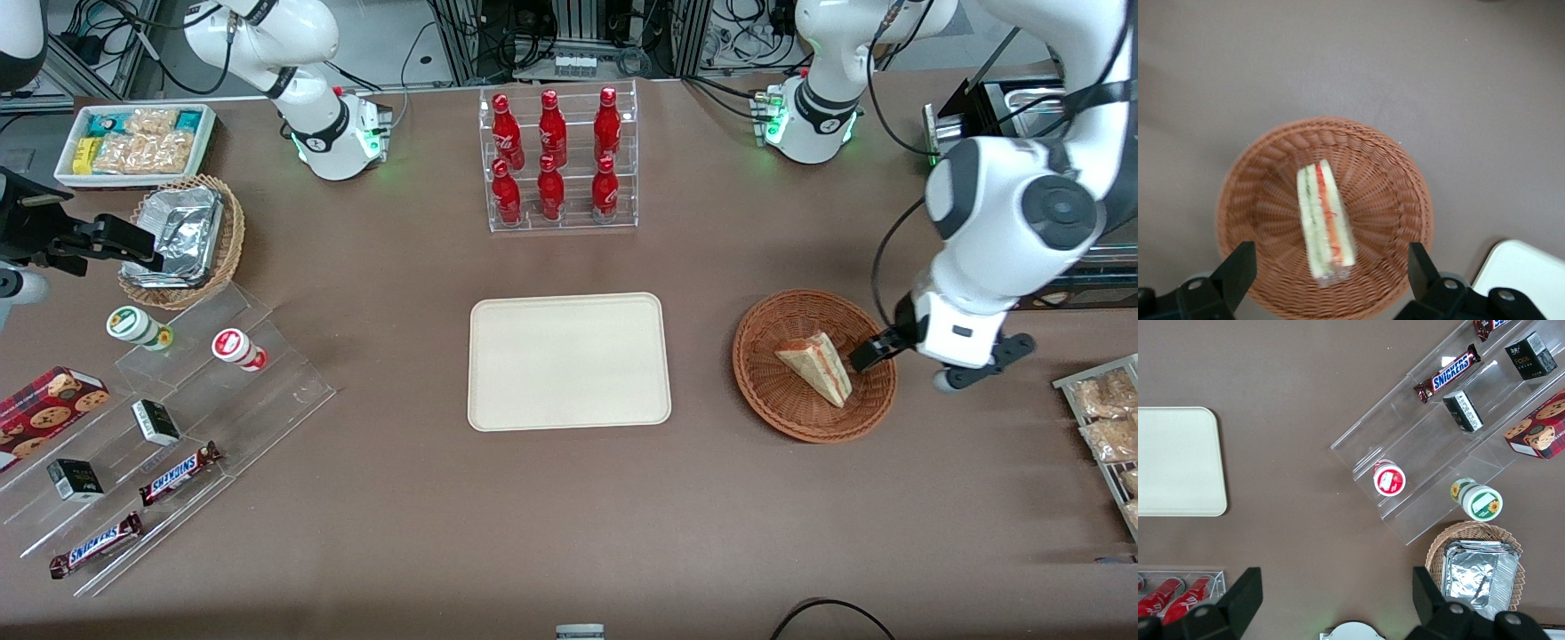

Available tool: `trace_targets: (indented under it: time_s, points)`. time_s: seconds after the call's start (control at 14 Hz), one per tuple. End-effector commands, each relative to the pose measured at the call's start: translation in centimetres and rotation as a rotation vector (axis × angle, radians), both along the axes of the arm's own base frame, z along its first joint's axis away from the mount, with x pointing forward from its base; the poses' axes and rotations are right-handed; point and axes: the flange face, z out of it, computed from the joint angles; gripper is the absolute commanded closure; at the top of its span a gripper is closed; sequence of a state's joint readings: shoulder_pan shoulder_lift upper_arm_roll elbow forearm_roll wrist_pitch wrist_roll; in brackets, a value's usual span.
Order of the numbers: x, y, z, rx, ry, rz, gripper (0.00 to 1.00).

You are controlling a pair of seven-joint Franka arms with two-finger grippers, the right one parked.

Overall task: Place sandwich from basket to tray
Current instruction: 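Move the left gripper over the basket and lower it onto the sandwich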

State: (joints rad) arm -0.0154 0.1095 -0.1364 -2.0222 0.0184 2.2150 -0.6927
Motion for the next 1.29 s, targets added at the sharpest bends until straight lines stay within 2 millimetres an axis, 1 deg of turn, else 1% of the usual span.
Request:
trace_targets:
  time_s: [0.0, 0.14, 0.29, 0.64, 0.79, 0.93, 1.0, 1.07, 1.21]
  points:
    - [-2.4, -1.6, -2.5, -0.004, -0.023, 0.091, 0.00]
    - [-4.2, -1.9, -6.3, 0.004, -0.011, 0.078, 0.00]
    - [-4.5, -1.8, -8.7, 0.002, 0.010, 0.079, 0.00]
    - [-4.2, -1.8, -12.6, -0.007, 0.041, 0.082, 0.00]
    - [-4.2, -1.7, -13.8, -0.008, 0.055, 0.082, 0.00]
    - [-4.3, -1.6, -14.4, -0.007, 0.066, 0.084, 0.00]
    - [-4.3, -1.3, -14.9, -0.005, 0.075, 0.087, 0.03]
    - [-4.2, -1.3, -15.5, -0.005, 0.084, 0.089, 0.24]
    - [-4.2, -1.1, -15.8, -0.002, 0.090, 0.085, 0.77]
